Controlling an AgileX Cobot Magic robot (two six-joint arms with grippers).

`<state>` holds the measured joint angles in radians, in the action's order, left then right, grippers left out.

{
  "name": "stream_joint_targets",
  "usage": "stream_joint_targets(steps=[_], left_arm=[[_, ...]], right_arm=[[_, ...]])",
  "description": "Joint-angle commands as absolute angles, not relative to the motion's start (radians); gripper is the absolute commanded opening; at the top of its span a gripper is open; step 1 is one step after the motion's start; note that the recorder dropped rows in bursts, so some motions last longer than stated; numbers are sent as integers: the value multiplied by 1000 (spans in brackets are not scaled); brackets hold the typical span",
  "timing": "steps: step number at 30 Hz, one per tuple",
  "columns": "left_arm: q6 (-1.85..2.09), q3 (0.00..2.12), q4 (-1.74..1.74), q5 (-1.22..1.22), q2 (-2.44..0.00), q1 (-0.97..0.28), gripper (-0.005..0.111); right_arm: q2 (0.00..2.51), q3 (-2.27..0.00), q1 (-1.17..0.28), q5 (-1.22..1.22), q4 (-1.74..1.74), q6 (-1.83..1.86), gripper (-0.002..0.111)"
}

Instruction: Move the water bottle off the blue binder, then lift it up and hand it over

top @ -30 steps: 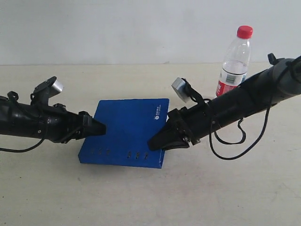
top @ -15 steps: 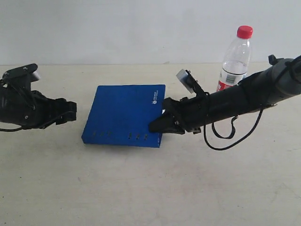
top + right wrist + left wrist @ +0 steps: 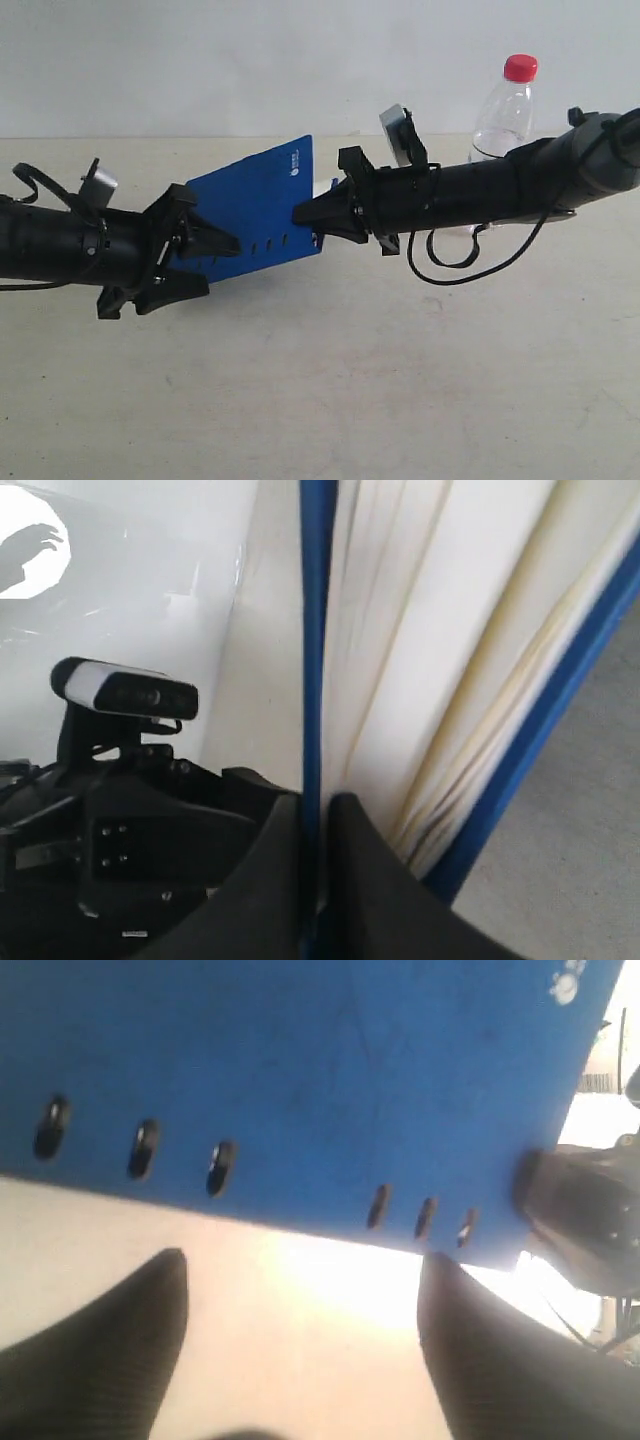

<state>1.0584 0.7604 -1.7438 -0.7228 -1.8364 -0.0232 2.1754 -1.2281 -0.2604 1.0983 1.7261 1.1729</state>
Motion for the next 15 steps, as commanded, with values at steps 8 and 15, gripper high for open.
stream_joint_targets(steps=[8, 15], left_arm=[[961, 822, -1744, -800, -1886, -24, 62], [955, 915, -1744, -716, -1888, -24, 62]], right_arm=[[2162, -1338, -289, 1047, 1744, 1056, 0], [2165, -1338, -380, 1022, 1744, 1032, 0]])
